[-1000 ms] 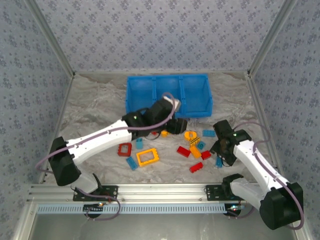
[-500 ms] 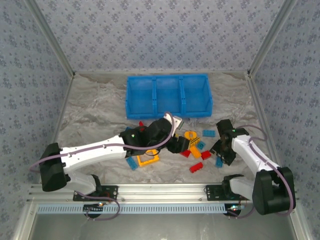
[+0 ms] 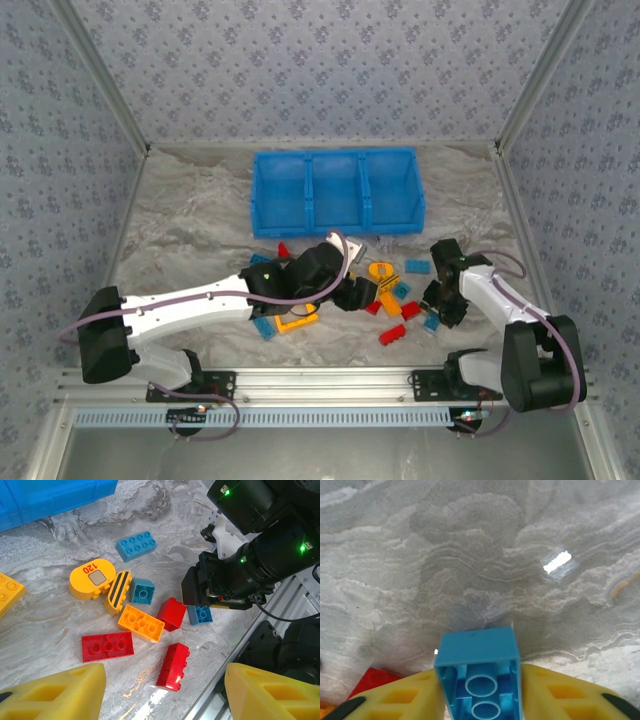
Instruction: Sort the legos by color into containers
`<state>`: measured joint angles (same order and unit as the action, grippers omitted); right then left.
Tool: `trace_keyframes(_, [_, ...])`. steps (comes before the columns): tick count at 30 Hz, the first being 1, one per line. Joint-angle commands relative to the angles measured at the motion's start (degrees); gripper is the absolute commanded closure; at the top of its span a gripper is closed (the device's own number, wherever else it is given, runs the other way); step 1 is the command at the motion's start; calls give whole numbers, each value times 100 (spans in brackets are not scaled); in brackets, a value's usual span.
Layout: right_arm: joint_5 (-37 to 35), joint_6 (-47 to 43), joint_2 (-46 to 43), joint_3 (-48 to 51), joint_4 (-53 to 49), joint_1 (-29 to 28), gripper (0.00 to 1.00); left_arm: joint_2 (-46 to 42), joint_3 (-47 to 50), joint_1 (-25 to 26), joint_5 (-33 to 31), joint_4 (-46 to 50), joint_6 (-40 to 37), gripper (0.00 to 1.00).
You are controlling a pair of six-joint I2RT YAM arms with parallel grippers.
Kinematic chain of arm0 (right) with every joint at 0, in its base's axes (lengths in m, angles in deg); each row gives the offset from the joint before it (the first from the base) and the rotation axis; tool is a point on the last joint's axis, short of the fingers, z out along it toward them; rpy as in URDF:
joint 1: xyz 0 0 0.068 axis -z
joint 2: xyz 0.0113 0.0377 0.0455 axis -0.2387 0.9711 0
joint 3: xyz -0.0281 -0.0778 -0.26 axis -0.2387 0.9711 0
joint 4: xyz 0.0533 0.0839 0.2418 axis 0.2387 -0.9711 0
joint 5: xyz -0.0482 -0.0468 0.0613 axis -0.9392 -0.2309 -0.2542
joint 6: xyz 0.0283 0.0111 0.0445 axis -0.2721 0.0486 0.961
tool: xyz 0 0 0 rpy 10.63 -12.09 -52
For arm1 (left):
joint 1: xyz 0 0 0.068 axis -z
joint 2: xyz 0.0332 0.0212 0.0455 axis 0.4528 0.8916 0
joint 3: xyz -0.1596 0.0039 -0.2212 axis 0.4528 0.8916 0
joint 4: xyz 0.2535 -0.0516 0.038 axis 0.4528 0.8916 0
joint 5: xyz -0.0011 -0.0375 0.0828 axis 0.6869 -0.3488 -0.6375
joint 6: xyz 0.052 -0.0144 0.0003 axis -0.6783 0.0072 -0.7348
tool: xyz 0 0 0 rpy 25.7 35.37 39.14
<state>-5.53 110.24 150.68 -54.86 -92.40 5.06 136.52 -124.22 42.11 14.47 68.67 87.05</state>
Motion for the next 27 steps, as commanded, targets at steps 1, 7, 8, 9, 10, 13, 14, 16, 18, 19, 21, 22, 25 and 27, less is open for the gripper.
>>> trace_keyframes(1, [-72, -7, 63, -43, -4, 30, 67, -163, -100, 31, -157, -126, 77, 36])
trace_keyframes(7, [-1398, -149, -865, -1155, -477, -740, 72, -497, -282, 24, -1029, 390, 195, 34])
trace_keyframes(8, [-1531, -247, -844, -1399, -431, -885, 72, -547, -368, -7, -1227, 528, 206, 34])
trace_keyframes(9, [-1570, -420, -728, -1698, -282, -990, 72, -575, -448, -49, -1306, 636, 204, 33])
trace_keyframes(10, [-1500, -577, -571, -1958, -95, -1065, 70, -589, -551, -136, -1344, 735, 212, 33])
trace_keyframes(13, [-897, -985, 261, -2711, 626, -1045, 70, -575, -895, -346, -1395, 989, 209, 33])
trace_keyframes(14, [-829, -1257, 599, -2992, 803, -1043, 70, -552, -1016, -394, -1411, 1012, 151, 32])
trace_keyframes(16, [-887, -1407, 1279, -3675, 940, -1005, 71, -463, -1294, -455, -1469, 1040, -27, 31])
trace_keyframes(18, [-764, -1501, 1993, -4335, 975, -893, 71, -276, -1698, -524, -1601, 1255, -140, 30])
trace_keyframes(19, [-736, -1542, 2382, -4697, 923, -846, 71, -149, -1920, -564, -1675, 1387, -170, 30])
trace_keyframes(21, [-787, -1618, 3112, -5299, 801, -787, 71, 86, -2270, -640, -1777, 1609, -221, 30])
trace_keyframes(22, [-834, -1653, 3464, -5595, 714, -745, 71, 207, -2404, -679, -1811, 1704, -234, 30])
trace_keyframes(25, [-681, -1691, 4314, -6271, 542, -615, 72, 469, -2696, -775, -1816, 1893, -235, 30])
trace_keyframes(27, [-642, -1695, 4735, -6600, 420, -577, 72, 578, -2813, -810, -1776, 1984, -235, 30])
